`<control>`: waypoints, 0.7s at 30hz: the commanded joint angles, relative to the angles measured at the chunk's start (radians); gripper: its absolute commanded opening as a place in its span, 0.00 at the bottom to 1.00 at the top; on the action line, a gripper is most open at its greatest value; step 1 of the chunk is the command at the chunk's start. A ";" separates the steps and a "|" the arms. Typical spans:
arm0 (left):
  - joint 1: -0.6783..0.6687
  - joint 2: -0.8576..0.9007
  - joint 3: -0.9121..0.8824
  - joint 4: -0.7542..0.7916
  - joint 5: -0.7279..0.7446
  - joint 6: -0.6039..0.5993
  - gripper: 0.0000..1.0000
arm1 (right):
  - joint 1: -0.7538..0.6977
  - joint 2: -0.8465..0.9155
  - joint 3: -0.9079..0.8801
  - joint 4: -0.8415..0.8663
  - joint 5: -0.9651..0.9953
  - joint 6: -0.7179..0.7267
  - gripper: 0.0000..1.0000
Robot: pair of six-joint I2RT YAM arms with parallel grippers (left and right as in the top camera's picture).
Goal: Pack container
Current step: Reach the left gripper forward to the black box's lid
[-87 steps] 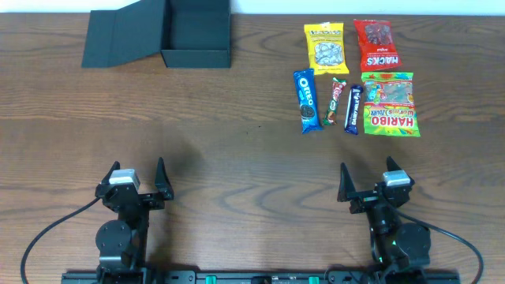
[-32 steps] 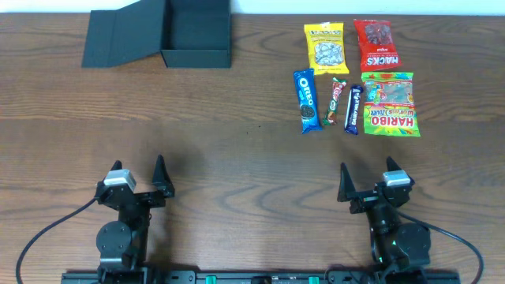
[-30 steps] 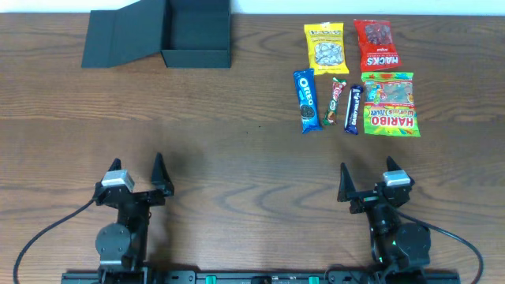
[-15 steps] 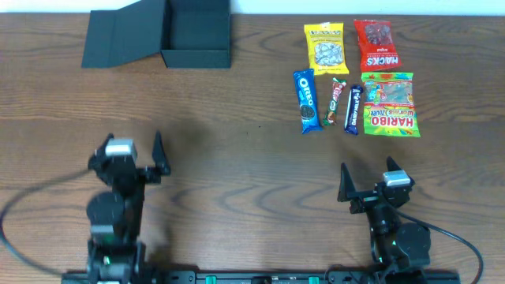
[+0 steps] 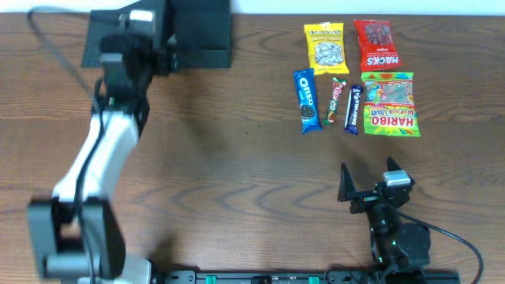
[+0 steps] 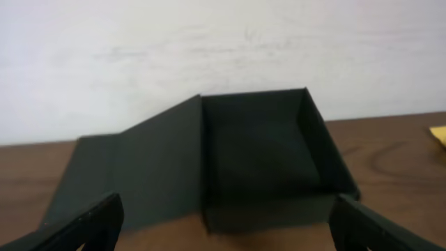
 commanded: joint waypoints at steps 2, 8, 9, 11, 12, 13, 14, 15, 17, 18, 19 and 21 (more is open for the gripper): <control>-0.006 0.196 0.237 -0.059 0.040 -0.008 0.95 | -0.008 -0.005 -0.004 -0.003 0.003 0.016 0.99; -0.024 0.512 0.637 -0.215 0.036 -0.025 0.95 | -0.008 -0.005 -0.004 -0.003 0.003 0.016 0.99; -0.027 0.550 0.682 -0.227 0.037 -0.042 0.95 | -0.008 -0.005 -0.004 -0.003 0.003 0.016 0.99; -0.029 0.611 0.744 -0.242 0.040 -0.072 0.95 | -0.008 -0.005 -0.004 -0.003 0.003 0.016 0.99; -0.031 0.644 0.773 -0.249 0.040 -0.093 0.95 | -0.008 -0.005 -0.004 -0.003 0.003 0.017 0.99; -0.035 0.673 0.792 -0.257 0.040 -0.107 0.95 | -0.008 -0.005 -0.004 -0.003 0.003 0.016 0.99; -0.038 0.692 0.798 -0.261 0.041 -0.122 0.95 | -0.008 -0.005 -0.004 -0.003 0.003 0.016 0.99; -0.042 0.703 0.798 -0.269 0.041 -0.128 0.95 | -0.008 -0.005 -0.004 -0.003 0.003 0.017 0.99; -0.053 0.716 0.798 -0.318 0.040 -0.128 0.95 | -0.008 -0.005 -0.004 -0.003 0.003 0.016 0.99; -0.058 0.716 0.798 -0.351 0.040 -0.128 0.95 | -0.008 -0.005 -0.004 -0.003 0.003 0.016 0.99; -0.063 0.716 0.798 -0.385 0.041 -0.128 0.95 | -0.008 -0.005 -0.004 -0.003 0.003 0.017 0.99; -0.073 0.715 0.798 -0.442 0.041 -0.128 0.95 | -0.008 -0.005 -0.004 -0.003 0.003 0.016 0.99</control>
